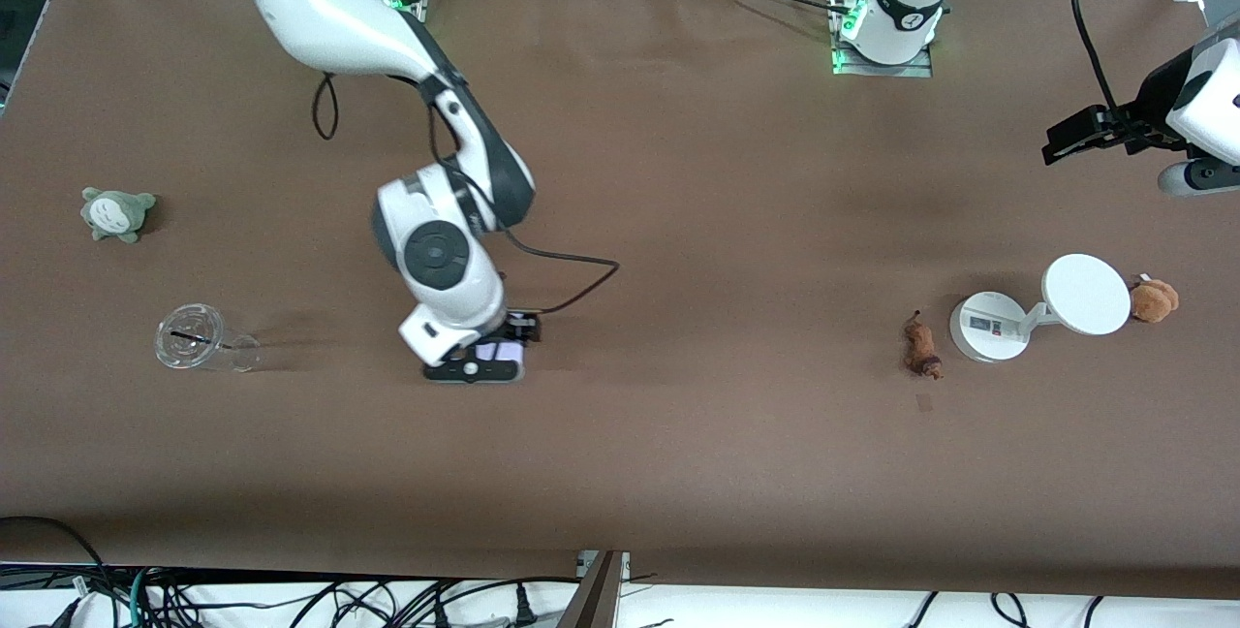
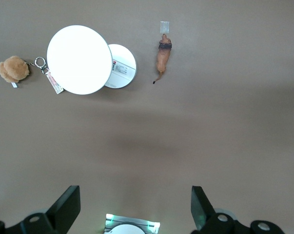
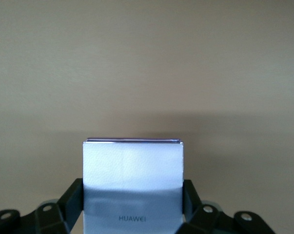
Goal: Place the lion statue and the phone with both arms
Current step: 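Carry the phone with the right gripper and lower it beside the glass cup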
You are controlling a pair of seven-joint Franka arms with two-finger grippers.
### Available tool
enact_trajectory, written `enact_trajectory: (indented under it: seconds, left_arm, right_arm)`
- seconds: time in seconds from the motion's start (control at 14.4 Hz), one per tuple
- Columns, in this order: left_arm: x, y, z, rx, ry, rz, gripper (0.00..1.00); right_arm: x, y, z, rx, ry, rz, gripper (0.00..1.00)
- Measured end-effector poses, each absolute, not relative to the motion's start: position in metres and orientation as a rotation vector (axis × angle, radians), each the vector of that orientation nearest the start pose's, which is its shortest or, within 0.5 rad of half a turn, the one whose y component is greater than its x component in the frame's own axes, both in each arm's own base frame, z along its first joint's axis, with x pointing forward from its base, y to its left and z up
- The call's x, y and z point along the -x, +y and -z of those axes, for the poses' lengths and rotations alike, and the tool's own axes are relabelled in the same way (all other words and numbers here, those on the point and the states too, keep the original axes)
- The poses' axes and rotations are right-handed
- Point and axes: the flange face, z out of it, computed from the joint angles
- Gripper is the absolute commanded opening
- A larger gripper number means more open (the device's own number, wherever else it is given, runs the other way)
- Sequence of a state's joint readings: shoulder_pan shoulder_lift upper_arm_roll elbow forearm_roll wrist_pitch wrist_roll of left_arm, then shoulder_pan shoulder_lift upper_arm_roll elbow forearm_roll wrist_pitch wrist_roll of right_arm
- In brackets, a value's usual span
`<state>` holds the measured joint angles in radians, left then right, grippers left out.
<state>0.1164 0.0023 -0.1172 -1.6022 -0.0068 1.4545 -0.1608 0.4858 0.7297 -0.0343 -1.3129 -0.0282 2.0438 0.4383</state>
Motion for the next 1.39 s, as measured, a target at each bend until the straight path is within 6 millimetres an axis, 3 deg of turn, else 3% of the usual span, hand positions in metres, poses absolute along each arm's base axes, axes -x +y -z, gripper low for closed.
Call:
enact_trajectory:
  seconds: [0.14,0.21,0.35,0.48,0.76,0.97,1.39]
  left_arm:
    - [-0.541,-0.001,-0.599,3.118,-0.249,-0.233,1.0]
    - [-0.541,-0.001,-0.6,3.118,-0.249,-0.231,1.0]
    - [-0.541,-0.001,-0.601,3.119,-0.25,-0.224,1.0]
    - [-0.541,0.0,-0.605,3.121,-0.252,-0.207,1.0]
    - [-0.541,-0.005,-0.614,3.124,-0.239,-0.176,1.0]
    - [-0.541,-0.005,-0.614,3.124,-0.238,-0.176,1.0]
    - [-0.541,-0.003,-0.613,3.124,-0.244,-0.181,1.0]
  right_arm:
    - [-0.668,0.294,-0.346,3.195,-0.133,0.01,0.13]
    - [-0.669,0.279,-0.356,3.201,-0.16,0.013,0.13]
    - [-0.671,0.254,-0.356,3.219,-0.199,-0.005,0.13]
    - [-0.672,0.233,-0.341,3.235,-0.228,-0.04,0.13]
    - [-0.674,0.179,-0.289,3.214,-0.248,0.003,0.13]
    - [-0.667,0.152,-0.251,3.208,-0.245,0.045,0.13]
    - [-0.678,0.107,-0.204,3.21,-0.245,0.121,0.13]
